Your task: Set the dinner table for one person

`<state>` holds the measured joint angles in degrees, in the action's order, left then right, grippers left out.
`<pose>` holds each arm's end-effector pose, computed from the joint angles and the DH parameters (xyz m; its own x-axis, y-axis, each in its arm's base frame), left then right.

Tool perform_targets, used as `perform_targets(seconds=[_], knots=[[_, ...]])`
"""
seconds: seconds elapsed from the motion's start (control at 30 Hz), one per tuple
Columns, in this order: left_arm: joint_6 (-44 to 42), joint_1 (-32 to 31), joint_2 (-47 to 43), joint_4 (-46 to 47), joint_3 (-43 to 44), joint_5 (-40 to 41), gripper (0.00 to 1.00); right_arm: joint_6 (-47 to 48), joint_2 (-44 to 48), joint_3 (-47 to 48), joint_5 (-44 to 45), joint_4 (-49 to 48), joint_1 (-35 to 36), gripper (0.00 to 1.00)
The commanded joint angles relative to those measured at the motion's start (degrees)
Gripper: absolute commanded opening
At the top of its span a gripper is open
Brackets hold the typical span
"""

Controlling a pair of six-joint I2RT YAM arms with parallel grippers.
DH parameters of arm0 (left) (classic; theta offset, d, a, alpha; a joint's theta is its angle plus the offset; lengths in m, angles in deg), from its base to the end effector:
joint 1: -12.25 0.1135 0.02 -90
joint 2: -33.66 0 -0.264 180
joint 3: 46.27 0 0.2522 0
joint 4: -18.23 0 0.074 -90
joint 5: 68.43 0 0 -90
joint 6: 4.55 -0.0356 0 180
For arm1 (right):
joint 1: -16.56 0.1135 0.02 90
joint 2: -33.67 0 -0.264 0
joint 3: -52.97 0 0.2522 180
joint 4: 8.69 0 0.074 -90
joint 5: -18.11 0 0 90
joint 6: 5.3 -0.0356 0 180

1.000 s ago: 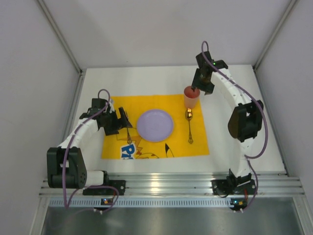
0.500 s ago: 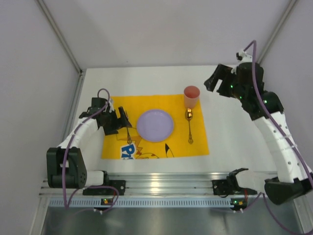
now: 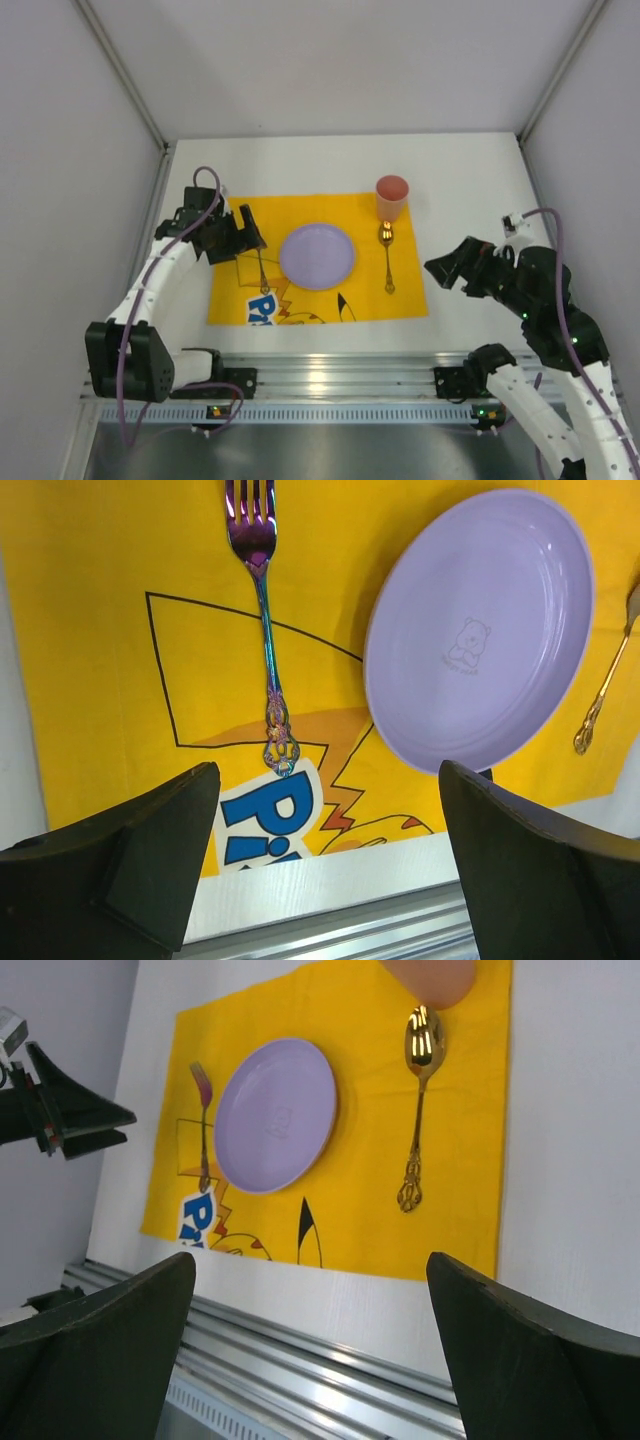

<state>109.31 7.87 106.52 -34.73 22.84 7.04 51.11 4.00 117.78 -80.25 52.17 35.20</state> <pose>0.2520 -0.0283 0.2586 -0.8477 -0.3278 -0.4171 -0.1440 0.8989 -0.4138 0.0886 0.0353 0.3419 -0.5862 0.3799 -0.7156 -0.1393 0.8228 0.5510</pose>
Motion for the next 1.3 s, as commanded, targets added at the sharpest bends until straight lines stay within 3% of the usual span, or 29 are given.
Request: perform_targets(seconds=[0.0,0.27,0.4,0.6,0.7,0.87,0.97,1.13,1.27], knots=[[-0.9,-1.3,-4.4,-4.0,4.1,4.1,0.96,-2.8,3.1,-0.4,-3.8,0.2,0.2,1.0],[2.5,-3.0,-16.0,-1.3,1.6,8.4,0.98,-3.3,7.9,-2.1,-10.9,-0.8,0.3,1.0],[1.7,-5.4,-27.9,2.4,-2.6,14.1,0.99,-3.1,8.9,-2.4,-11.6,0.0,0.2,1.0],[-9.1,-5.7,-40.8,5.4,-6.8,17.2,0.98,-2.4,9.9,0.1,-6.0,6.3,0.2,1.0],[-9.3,-5.7,-42.4,3.3,-6.8,21.5,0.98,-2.6,10.2,-0.7,-5.2,7.2,0.2,1.0],[-1.4,-5.7,-43.6,-2.6,-3.7,32.6,0.98,-0.1,9.0,-1.4,-10.9,6.3,0.2,1.0],[-2.1,-5.7,-44.5,-2.3,-3.9,34.3,0.98,0.6,10.5,-2.4,-13.9,5.4,0.2,1.0],[-4.7,-5.7,-43.6,-1.0,-2.6,30.3,0.98,2.8,13.0,0.3,-12.4,7.4,0.3,1.0],[0.9,-5.7,-44.6,1.2,-2.6,29.9,0.98,3.1,15.6,0.5,-8.8,7.4,0.2,1.0]])
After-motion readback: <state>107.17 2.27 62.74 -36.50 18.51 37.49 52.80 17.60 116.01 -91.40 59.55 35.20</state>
